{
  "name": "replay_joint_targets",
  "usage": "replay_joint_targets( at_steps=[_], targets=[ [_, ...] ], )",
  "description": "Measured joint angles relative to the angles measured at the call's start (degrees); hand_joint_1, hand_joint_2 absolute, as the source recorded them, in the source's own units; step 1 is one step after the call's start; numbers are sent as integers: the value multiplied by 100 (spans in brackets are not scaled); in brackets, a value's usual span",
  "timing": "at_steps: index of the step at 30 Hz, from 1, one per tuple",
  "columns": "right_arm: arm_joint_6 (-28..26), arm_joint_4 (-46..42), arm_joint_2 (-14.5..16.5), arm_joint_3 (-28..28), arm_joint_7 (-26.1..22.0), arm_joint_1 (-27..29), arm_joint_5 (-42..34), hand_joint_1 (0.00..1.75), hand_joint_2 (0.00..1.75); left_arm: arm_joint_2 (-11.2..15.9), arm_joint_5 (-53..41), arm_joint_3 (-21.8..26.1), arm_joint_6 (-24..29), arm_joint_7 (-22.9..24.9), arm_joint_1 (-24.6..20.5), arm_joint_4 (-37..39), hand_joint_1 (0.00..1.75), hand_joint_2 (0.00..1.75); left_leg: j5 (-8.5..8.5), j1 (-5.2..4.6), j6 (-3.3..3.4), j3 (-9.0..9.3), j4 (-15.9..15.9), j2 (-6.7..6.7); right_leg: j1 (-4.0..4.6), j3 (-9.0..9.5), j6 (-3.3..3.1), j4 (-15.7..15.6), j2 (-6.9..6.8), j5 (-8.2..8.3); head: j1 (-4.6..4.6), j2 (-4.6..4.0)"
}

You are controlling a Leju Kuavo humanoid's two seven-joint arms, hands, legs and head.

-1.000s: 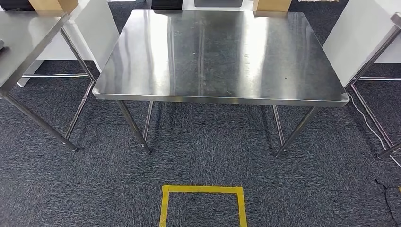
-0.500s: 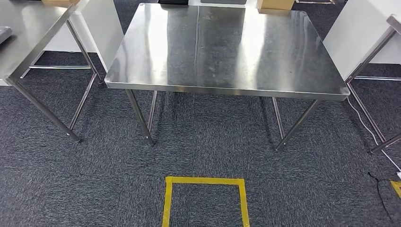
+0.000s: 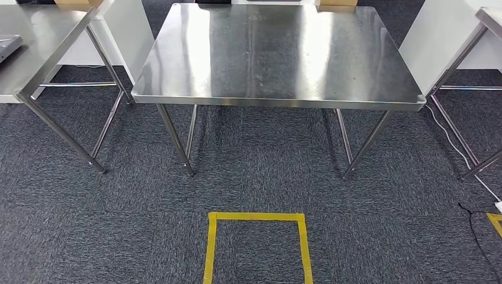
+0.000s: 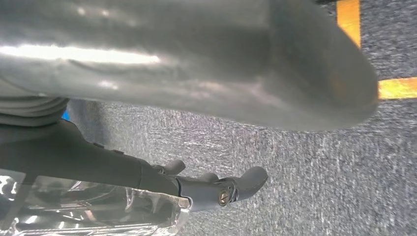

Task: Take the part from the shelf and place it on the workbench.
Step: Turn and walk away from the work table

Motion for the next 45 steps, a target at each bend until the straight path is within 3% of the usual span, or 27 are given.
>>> replay_joint_targets(
  at_steps=[1, 3, 5, 7, 9, 10, 12, 14, 15, 16, 18, 20, 21, 23, 25, 26, 28, 29, 30, 31, 32, 34, 36, 40, 42, 44, 45],
  targets=[
    [3, 0, 1, 0, 0, 1, 0, 0, 0, 1, -1, 0, 0, 0, 1, 0, 0, 0, 98, 28, -27, 137, -119, 2, -14, -56, 13, 39, 1, 19, 0, 0],
    [7, 0, 7, 0, 0, -1, 0, 0, 0, 4, -4, -1, 0, 0, -4, 0, 0, 0, 377, 89, -82, 619, -829, -1, -45, -162, 45, 142, 6, 28, -3, 0],
    [11, 0, 14, 0, -5, -6, 0, 0, 0, 4, -8, -1, -1, -1, -8, 0, 0, 0, 487, 94, -86, 942, -1385, -31, -32, -263, 116, 243, 12, 37, -16, 0],
    [19, 0, 20, 0, -23, -6, 0, 0, 0, 9, -9, -1, -3, -2, -9, 0, 0, 0, 468, 47, -17, 959, -1496, -56, -3, -339, 221, 280, 17, 80, -31, 0],
    [28, 0, 20, 0, -45, -1, -3, 0, 0, 10, -9, 0, -4, -8, -7, 0, 0, 0, 514, 26, 112, 903, -1543, -40, 12, -402, 301, 317, 24, 80, -36, 0],
    [33, 0, 19, 0, -54, 1, -5, 0, 0, 8, -9, 0, -3, -12, -6, 0, 0, 0, 561, 18, 187, 869, -1564, -29, 13, -469, 308, 430, 27, -6, -29, 0],
    [40, 0, 15, 0, -69, 2, -9, 0, 0, 7, -8, 1, -2, -19, -8, 0, 0, 0, 654, 3, 299, 779, -1585, -5, -1, -721, 261, 1000, 31, -365, -21, 0],
    [44, 0, 16, 0, -75, 5, -9, 0, 0, 8, -8, 2, -1, -20, -7, 0, 0, 0, 736, -18, 338, 672, -1580, 12, 4, -977, 242, 1716, 32, -706, -14, 0],
    [45, 0, 16, 0, -76, 9, -9, 0, 0, 5, -7, 2, 0, -19, -6, 0, 0, 0, 778, -31, 340, 620, -1577, 17, 10, -993, 264, 1880, 32, -771, -13, 0],
    [45, 0, 15, 0, -76, 14, -10, 0, 0, 4, -7, 3, 2, -19, -5, 0, 0, 0, 818, -42, 337, 575, -1576, 18, 21, -884, 295, 1801, 32, -746, -11, 0],
    [46, 0, 13, 0, -76, 12, -12, 0, 0, 1, -7, 4, 9, -17, -5, 0, 0, 0, 892, -59, 319, 507, -1576, 13, 45, -346, 331, 1033, 31, -538, -7, 0],
    [46, 0, 5, 0, -76, -6, -13, 0, 0, -3, -7, 5, 16, -16, -6, 0, 0, 0, 949, -83, 275, 472, -1569, 11, 97, 93, 278, 267, 33, -374, -9, 0],
    [46, 0, 2, 0, -76, -13, -13, 0, 0, -5, -7, 5, 17, -16, -7, 0, 0, 0, 972, -89, 245, 463, -1567, 13, 121, 172, 234, 95, 36, -339, -10, 0],
    [46, 0, -2, 0, -76, -10, -13, 0, 0, -10, -7, 7, 17, -15, -7, 0, 0, 0, 1027, -85, 173, 453, -1579, 15, 137, 139, 153, 60, 39, -282, -14, 0],
    [46, 0, 5, 0, -76, -5, -14, 0, 0, -10, -4, 14, 20, -15, -3, 0, 0, 0, 938, -60, 109, 393, -1482, 4, 70, 108, 76, 42, 25, -197, -24, 0],
    [46, 0, 10, 0, -76, -5, -13, 0, 0, -8, -2, 20, 21, -15, 0, 0, 0, 0, 767, -47, 80, 315, -1291, -3, 32, 86, 33, 30, 15, -149, -38, 0],
    [48, 0, 17, 0, -78, -2, -13, 0, 0, -2, 3, 36, 25, -15, 4, 0, 0, 0, 261, -22, 27, 75, -601, -14, 19, 23, -27, 33, 0, -77, -65, 0],
    [49, 0, 19, 0, -78, 0, -13, 0, 0, -1, 4, 44, 26, -16, 6, 0, 0, 0, 64, -10, -2, -31, -245, -17, 21, -10, -27, 41, -6, -48, -72, 0],
    [51, 0, 21, 0, -79, 2, -16, 0, 0, 1, 4, 50, 26, -18, 9, 0, 0, 0, -26, 8, -31, -64, -33, -18, 19, -51, -17, 56, -7, -24, -70, 0],
    [55, 0, 24, 0, -79, 4, -21, 0, 0, 2, 3, 55, 26, -20, 11, 0, 0, 0, -6, 32, -60, 2, -28, -17, 9, -91, -1, 83, -8, -8, -72, 0],
    [58, 0, 26, 0, -80, 4, -27, 0, 0, 3, 2, 57, 26, -21, 12, 0, 0, 0, 111, 63, -87, 174, -239, -16, -7, -133, 14, 125, -5, -2, -73, 0],
    [64, -1, 29, 0, -85, 2, -44, 0, 0, 4, -7, 59, 25, -22, 4, 1, 0, 0, 364, 123, -140, 637, -958, -21, -32, -223, 55, 247, 3, -17, -86, 0],
    [64, -3, 30, 0, -92, -4, -59, 0, 0, 4, -27, 59, 20, -22, -5, 1, 0, 0, 438, 116, -103, 838, -1365, -42, 0, -321, 136, 364, 12, -31, -114, 0],
    [62, -4, 31, 0, -95, 4, -76, 0, 0, 8, -50, 60, 17, -20, -8, 1, 0, 0, 530, 26, 140, 760, -1427, -36, 37, -443, 303, 441, 21, -23, -126, 0],
    [61, -4, 31, 0, -95, 4, -79, 0, 0, 9, -50, 60, 16, -20, -14, 0, 0, 0, 612, 29, 259, 699, -1464, -14, 22, -644, 282, 865, 24, -300, -108, 0],
    [61, -3, 33, 0, -98, 4, -81, 0, 0, 8, -51, 60, 15, -20, -14, 0, 0, 0, 674, 13, 308, 610, -1466, 2, 17, -942, 251, 1610, 27, -677, -93, 0],
    [61, -3, 32, 0, -103, 8, -84, 0, 0, 6, -52, 60, 13, -20, -12, 1, 0, 0, 707, 5, 312, 568, -1464, 8, 19, -1024, 265, 1882, 28, -789, -95, 0]
  ],
)
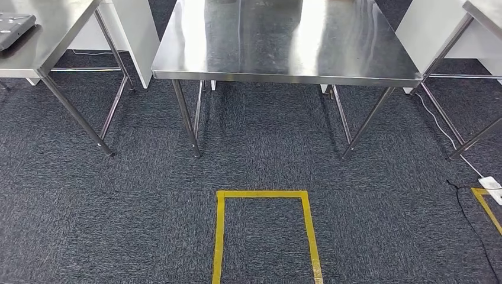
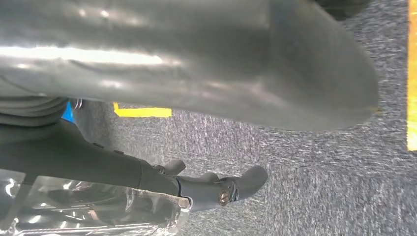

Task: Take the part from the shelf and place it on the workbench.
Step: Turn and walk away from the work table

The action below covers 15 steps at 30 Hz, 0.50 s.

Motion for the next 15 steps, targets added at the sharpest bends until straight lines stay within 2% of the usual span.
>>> replay_joint_targets(
  at_steps=[1, 2, 4, 5, 6, 8, 10, 11, 12, 13, 15],
  targets=[
    [0, 0, -1, 0, -7, 6, -5, 0, 0, -2, -2, 1, -5, -1, 2, 0, 0, 0, 34, -6, -5, -40, 1, 2, 2, 29, 31, 68, 1, -27, 1, 0],
    [0, -1, -3, 0, -16, 10, -12, 0, 0, -3, -5, 1, -10, -2, 4, 0, 0, 0, 68, -10, -16, -75, 2, 1, 4, 182, 70, -102, 1, 27, 1, 0],
    [2, -1, -10, 0, -40, 4, -23, 0, 0, -9, -13, 1, -21, -8, 3, -1, 0, 0, 130, -11, -55, -122, 4, -4, 3, 750, 113, -962, 1, 238, 8, 0],
    [7, -1, -15, 0, -59, -5, -29, 0, 0, -13, -17, 0, -24, -14, 2, -1, 0, 0, 154, -19, -83, -133, 5, -4, 24, 975, 95, -1350, 4, 322, 12, 0],
    [13, -1, -20, 0, -79, -13, -34, 0, 0, -16, -24, 0, -28, -22, 1, -1, 0, 0, 176, -26, -117, -138, 5, -2, 43, 1113, 53, -1605, 8, 376, 10, 0],
    [32, -1, -31, 0, -120, -12, -49, 0, 0, -25, -33, -1, -37, -40, -3, -1, 0, 0, 222, -32, -192, -134, -11, 1, 95, 1129, -49, -1705, 17, 431, 3, 0],
    [51, -1, -37, -1, -156, -1, -68, 0, 0, -34, -35, 0, -41, -51, -2, 0, 0, 0, 217, -7, -264, -155, 10, -2, 43, 1112, -146, -1731, 11, 514, -2, 0],
    [57, -1, -39, -1, -173, 2, -75, 0, 0, -37, -34, 0, -42, -54, 1, 0, 0, 0, 106, 5, -291, -208, 122, -7, 12, 1097, -203, -1747, 3, 562, -11, 0],
    [63, -1, -40, -2, -184, 3, -80, 0, 0, -36, -33, -1, -42, -55, 2, 0, 0, 0, -89, 14, -311, -306, 357, -12, -21, 1074, -252, -1760, -6, 608, -18, 0],
    [66, -1, -41, -2, -192, 5, -82, 0, 0, -36, -32, -1, -43, -57, 2, 0, 0, 0, -323, 17, -327, -424, 660, -17, -16, 1050, -286, -1757, -15, 636, -27, 0],
    [68, -1, -43, -2, -198, 11, -82, 0, 0, -36, -32, -1, -44, -58, 3, 0, 0, 0, -693, 21, -359, -649, 1284, -25, -5, 1002, -313, -1751, -25, 673, -32, 0]
  ],
)
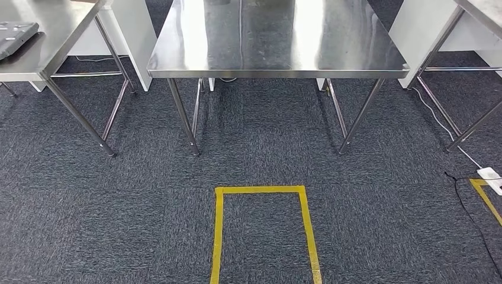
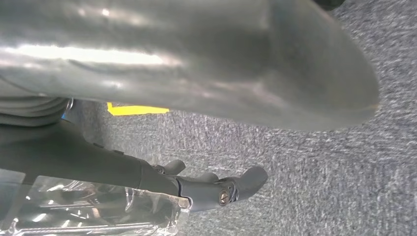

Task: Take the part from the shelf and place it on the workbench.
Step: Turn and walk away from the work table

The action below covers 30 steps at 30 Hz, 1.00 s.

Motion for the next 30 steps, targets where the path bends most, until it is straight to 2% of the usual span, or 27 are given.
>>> replay_joint_targets(
  at_steps=[1, 2, 3, 4, 6, 8, 11, 12, 14, 16, 17, 18, 19, 20, 21, 22, 23, 25, 27, 28, 29, 30],
  targets=[
    [1, 0, -1, 0, -1, 5, 0, 0, 0, -1, 0, 0, 0, -1, 2, 1, 0, 0, -86, 2, -13, -62, 221, -2, 5, -23, 4, 8, -2, 15, 0, 0],
    [1, 0, -1, 0, -1, 10, 0, 0, 0, -1, 0, 0, 0, -1, 4, 1, 0, 0, -101, 8, -24, -60, 319, -1, 5, -48, 13, 20, -3, 26, -2, 0],
    [2, 0, -1, 0, -1, 15, 0, 0, 0, -1, 0, 0, 0, -1, 5, 1, 0, 0, -44, 19, -35, 29, 270, 0, 2, -73, 21, 42, -3, 36, -2, 0],
    [2, 0, 1, 0, -1, 16, 0, 0, 0, 0, 1, 0, 0, -2, 4, 1, 0, 0, 94, 34, -42, 212, 13, 1, -5, -91, 29, 69, 0, 38, -3, 0],
    [2, 0, 2, 0, -2, 11, 1, 0, 0, 1, 0, 0, 0, -5, -5, -1, 0, 0, 371, 60, -51, 681, -770, -1, 8, -142, 70, 164, 8, 15, -9, 0],
    [2, 0, -2, 0, -3, 2, 9, 0, 0, 2, 4, 0, 2, -8, -13, -1, 0, 0, 455, 42, -5, 877, -1179, -16, 44, -220, 150, 247, 13, -1, -2, 0],
    [2, 0, -11, 0, -3, 2, 30, 0, 0, 1, 17, 2, 8, -8, -9, 1, 0, 0, 514, -24, 156, 822, -1223, -21, 57, -293, 275, 267, 15, 29, 8, 0],
    [1, 0, -15, 0, -3, 2, 34, 0, 0, -1, 19, 2, 10, -8, -9, 1, 0, 0, 552, -26, 216, 808, -1247, -15, 51, -337, 293, 342, 17, -26, 11, 0],
    [1, 0, -19, 1, -3, 2, 37, 0, 0, -4, 18, 2, 11, -8, -14, 0, 0, 0, 618, -13, 312, 766, -1283, 3, 31, -564, 273, 817, 23, -312, 28, 0],
    [2, 0, -17, 1, -3, 4, 37, 0, 0, -7, 18, 2, 11, -7, -15, 1, 0, 0, 658, -17, 344, 707, -1283, 13, 21, -859, 249, 1517, 27, -634, 41, 0],
    [2, 0, -20, 1, -3, 8, 37, 0, 0, -9, 18, 2, 12, -6, -12, 1, 0, 0, 678, -20, 344, 681, -1282, 17, 17, -921, 266, 1718, 27, -703, 41, 0],
    [2, 0, -23, 1, -3, 10, 36, 0, 0, -10, 18, 2, 13, -3, -10, 2, 0, 0, 698, -22, 335, 657, -1281, 18, 15, -873, 303, 1709, 27, -684, 44, 0],
    [2, 0, -27, 1, -4, 12, 36, 0, 0, -11, 18, 2, 13, 0, -8, 2, 0, 0, 718, -20, 320, 639, -1280, 16, 12, -711, 349, 1478, 27, -590, 45, 0],
    [2, 0, -33, 0, -6, 9, 35, 0, 0, -13, 18, 2, 13, 4, -7, 2, 0, 0, 738, -17, 299, 624, -1280, 14, 7, -460, 392, 1079, 27, -457, 47, 0],
    [2, 0, -38, 0, -9, 2, 34, 0, 0, -13, 18, 3, 14, 7, -8, 2, 0, 0, 757, -20, 271, 617, -1278, 14, 10, -230, 408, 665, 28, -345, 48, 0],
    [1, 0, -41, 0, -13, -5, 35, 0, 0, -14, 18, 3, 15, 9, -9, 2, 0, 0, 771, -26, 242, 614, -1278, 13, 29, -59, 393, 342, 31, -258, 48, 0],
    [0, 0, -44, 0, -16, -10, 35, 0, 0, -15, 18, 3, 16, 10, -11, 2, 0, 0, 786, -33, 209, 615, -1281, 16, 48, 27, 357, 157, 34, -211, 45, 0],
    [0, 0, -47, 0, -22, -5, 34, 0, 0, -22, 18, 2, 18, 10, -15, 2, 0, 0, 819, -35, 145, 622, -1300, 20, 94, 18, 263, 110, 39, -170, 43, 0],
    [0, 0, -46, 0, -32, 4, 31, 0, 0, -30, 18, 3, 20, 10, -11, 2, 0, 0, 770, -6, 82, 587, -1249, 18, 36, 10, 155, 91, 33, -105, 39, 0],
    [0, 0, -44, 0, -40, 7, 28, 0, 0, -32, 17, 3, 21, 10, -9, 2, 0, 0, 644, 6, 58, 527, -1113, 16, 10, 5, 100, 78, 27, -68, 31, 0],
    [0, 0, -41, 0, -49, 9, 24, 0, 0, -32, 17, 3, 22, 10, -7, 2, 0, 0, 436, 15, 40, 416, -842, 13, -14, -8, 47, 68, 20, -32, 23, 0],
    [1, 0, -39, 0, -57, 11, 21, 0, 0, -32, 16, 2, 24, 10, -6, 2, 0, 0, 193, 14, 24, 276, -475, 8, 4, -30, 17, 72, 12, -11, 18, 0]
  ],
)
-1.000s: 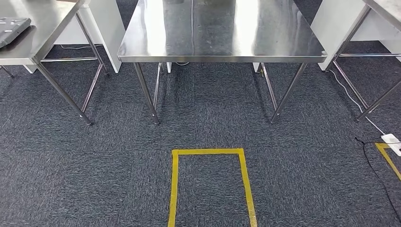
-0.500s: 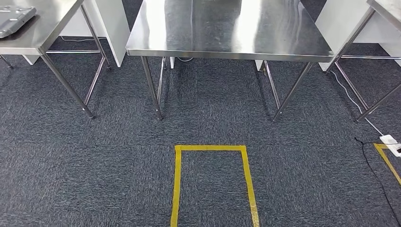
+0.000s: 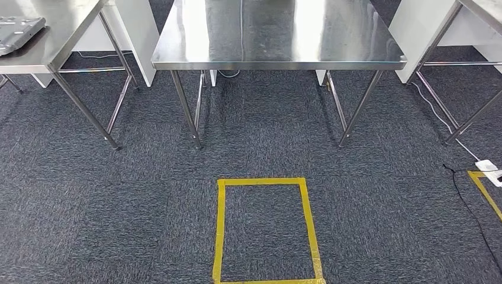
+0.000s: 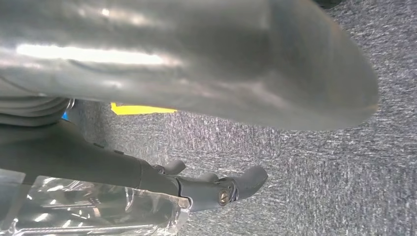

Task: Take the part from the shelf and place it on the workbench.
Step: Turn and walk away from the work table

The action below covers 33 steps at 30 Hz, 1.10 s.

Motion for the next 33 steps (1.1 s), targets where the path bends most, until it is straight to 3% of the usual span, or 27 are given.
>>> replay_joint_targets(
  at_steps=[2, 3, 4, 6, 8, 10, 12, 13, 15, 17, 18, 19, 20, 22, 24, 27, 28, 30, 33],
  targets=[
    [1, 0, 1, 0, -10, 10, -4, 0, 0, -1, -1, 0, 3, 0, 6, 1, 0, 0, -324, 2, -30, -240, 681, -8, 19, -49, -22, 10, -8, 28, -4, 0],
    [1, 0, 1, 0, -13, 18, -4, 0, 0, -1, -2, 0, 4, 0, 11, 2, 0, 0, -326, 6, -39, -248, 786, -9, 24, -60, -21, 17, -9, 34, -5, 0],
    [0, 0, 2, 0, -14, 25, -4, 0, 0, 0, -3, 0, 7, 0, 13, 2, 0, 0, -215, 13, -44, -145, 657, -8, 23, -63, -17, 27, -8, 35, -6, 0],
    [0, 0, 13, 0, -16, 31, -5, 0, 0, 1, -6, 1, 16, 0, 9, 2, 0, 0, 128, 33, -35, 266, -56, -7, 25, -69, 2, 70, -1, 25, -8, 0],
    [-2, 0, 26, 0, -19, 27, -4, 0, 0, 2, -9, 2, 28, 1, 1, 2, 0, 0, 301, 27, -1, 550, -634, -13, 67, -121, 56, 144, 4, 2, -7, 0],
    [-5, 0, 32, 0, -21, 25, -3, 0, 0, 2, -11, 1, 39, 5, 0, 2, 0, 0, 309, -20, 62, 564, -743, -20, 103, -183, 138, 176, 5, 7, -8, 0],
    [-10, -1, 33, 0, -22, 27, -3, 0, 0, -3, -11, 2, 49, 13, 5, 3, 0, 0, 368, -36, 172, 536, -783, -14, 100, -231, 204, 214, 7, -9, -13, 0],
    [-12, -2, 35, 0, -22, 28, -3, 0, 0, -6, -11, 3, 52, 17, 6, 3, 0, 0, 405, -32, 230, 523, -812, -8, 91, -297, 213, 336, 10, -92, -5, 0],
    [-15, -2, 41, 0, -22, 31, -3, 0, 0, -13, -11, 4, 57, 20, -2, 3, 0, 0, 460, -21, 306, 478, -844, 5, 61, -574, 203, 917, 15, -416, 16, 0],
    [-16, -2, 46, 0, -22, 34, -3, 0, 0, -21, -11, 4, 57, 23, -1, 4, 0, 0, 495, -22, 318, 421, -844, 15, 43, -890, 223, 1658, 18, -726, 25, 0],
    [-16, -2, 46, 0, -22, 38, -3, 0, 0, -24, -10, 5, 57, 27, 3, 4, 0, 0, 512, -22, 310, 400, -843, 18, 34, -935, 260, 1819, 18, -770, 24, 0],
    [-16, -2, 46, 0, -22, 40, -3, 0, 0, -25, -10, 5, 57, 31, 6, 4, 0, 0, 529, -18, 295, 385, -843, 17, 23, -856, 314, 1739, 18, -721, 25, 0],
    [-16, -3, 45, 0, -22, 42, -2, 0, 0, -26, -10, 6, 57, 34, 8, 4, 0, 0, 544, -11, 276, 377, -842, 14, 9, -674, 371, 1452, 17, -603, 26, 0],
    [-15, -3, 45, 0, -26, 32, 0, 0, 0, -27, -10, 7, 57, 35, 6, 4, 0, 0, 570, -10, 224, 372, -835, 7, -15, -175, 440, 564, 21, -321, 36, 0],
    [-15, -4, 48, 0, -34, 25, 3, 0, 0, -28, -10, 7, 57, 35, 2, 4, 0, 0, 595, -30, 156, 372, -833, 7, 12, 57, 374, 76, 33, -178, 29, 0],
    [-14, -4, 51, 0, -41, 34, 3, 0, 0, -28, -9, 7, 57, 34, 4, 4, 0, 0, 618, -8, 53, 363, -842, 6, 26, 28, 204, 46, 35, -110, 7, 0],
    [-14, -4, 54, 0, -46, 34, 4, 0, 0, -28, -9, 7, 56, 33, 5, 4, 0, 0, 540, 8, 28, 326, -764, 6, 9, 26, 149, 39, 31, -81, 3, 0],
    [-14, -4, 61, 0, -58, 32, 5, 0, 0, -26, -10, 8, 54, 29, 5, 4, 0, 0, 188, 26, 4, 135, -312, 3, -15, 8, 48, 31, 19, -28, -16, 0],
    [-10, -4, 64, 0, -69, 38, 5, 0, 0, -25, -9, 13, 53, 25, 8, 4, 0, 0, -264, 26, -13, -195, 532, -7, 28, -42, -12, 37, 9, 5, -28, 0]
  ],
)
